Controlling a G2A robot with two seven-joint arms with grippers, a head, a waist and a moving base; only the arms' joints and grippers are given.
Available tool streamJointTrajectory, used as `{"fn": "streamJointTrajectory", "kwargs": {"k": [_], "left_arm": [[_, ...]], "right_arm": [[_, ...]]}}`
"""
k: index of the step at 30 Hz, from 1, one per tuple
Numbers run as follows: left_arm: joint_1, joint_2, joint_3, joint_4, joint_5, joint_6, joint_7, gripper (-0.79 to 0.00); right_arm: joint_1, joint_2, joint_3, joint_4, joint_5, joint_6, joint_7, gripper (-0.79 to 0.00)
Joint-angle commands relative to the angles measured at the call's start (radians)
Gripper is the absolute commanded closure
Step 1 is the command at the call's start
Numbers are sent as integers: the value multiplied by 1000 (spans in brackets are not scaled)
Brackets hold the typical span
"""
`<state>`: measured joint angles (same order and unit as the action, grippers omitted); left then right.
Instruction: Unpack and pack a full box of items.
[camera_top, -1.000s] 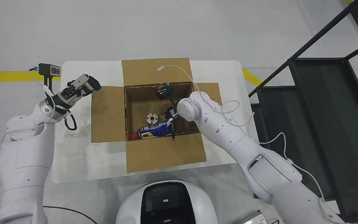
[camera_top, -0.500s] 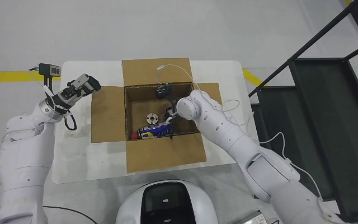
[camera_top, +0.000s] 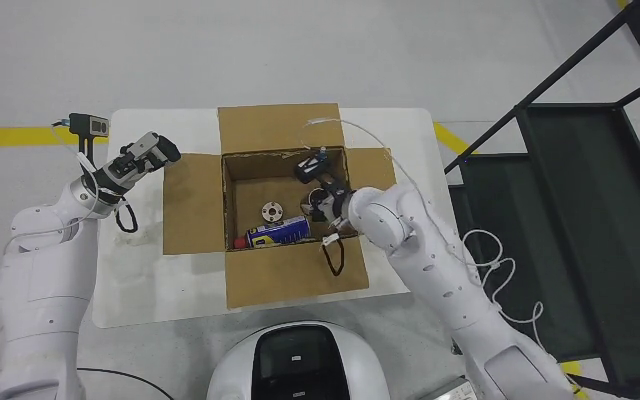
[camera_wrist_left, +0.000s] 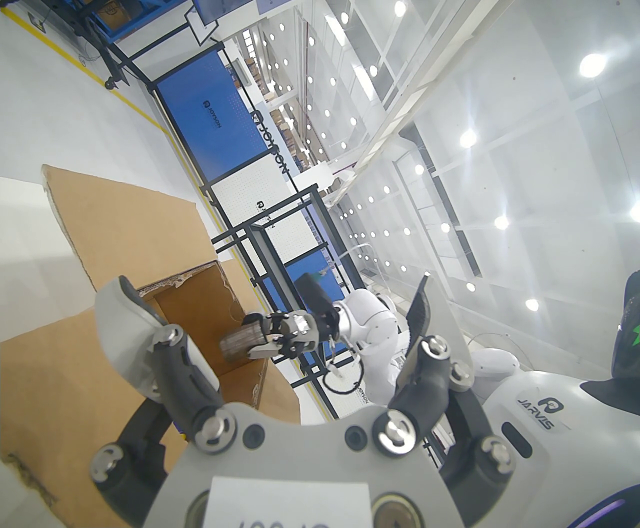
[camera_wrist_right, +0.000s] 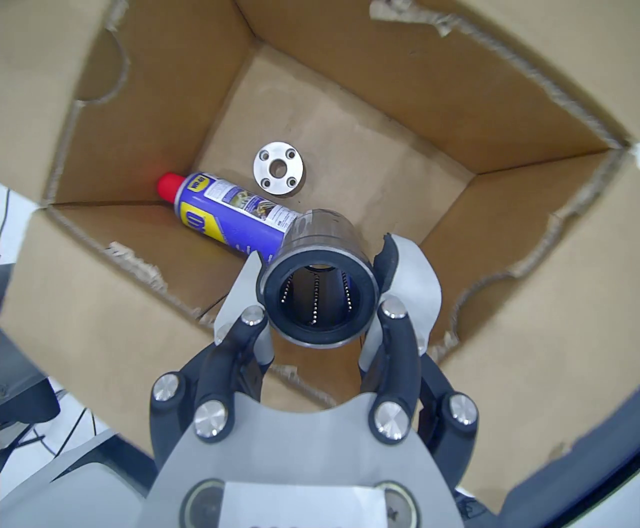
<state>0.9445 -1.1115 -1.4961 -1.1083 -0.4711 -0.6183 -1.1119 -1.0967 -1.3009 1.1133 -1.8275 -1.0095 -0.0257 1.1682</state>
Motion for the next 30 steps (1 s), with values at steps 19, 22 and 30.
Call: {"fn": "streamJointTrajectory", "kwargs": {"k": [19,22,30], "left_arm": [[0,0,0,0,0,0,0,-785],[0,0,0,0,0,0,0,-785],[0,0,0,0,0,0,0,-785]], "right_arm": [[-318,63,526,-124,223,-58,-192,0],[-318,63,526,-124,223,-58,-192,0],[-318,63,526,-124,223,-58,-192,0]]}}
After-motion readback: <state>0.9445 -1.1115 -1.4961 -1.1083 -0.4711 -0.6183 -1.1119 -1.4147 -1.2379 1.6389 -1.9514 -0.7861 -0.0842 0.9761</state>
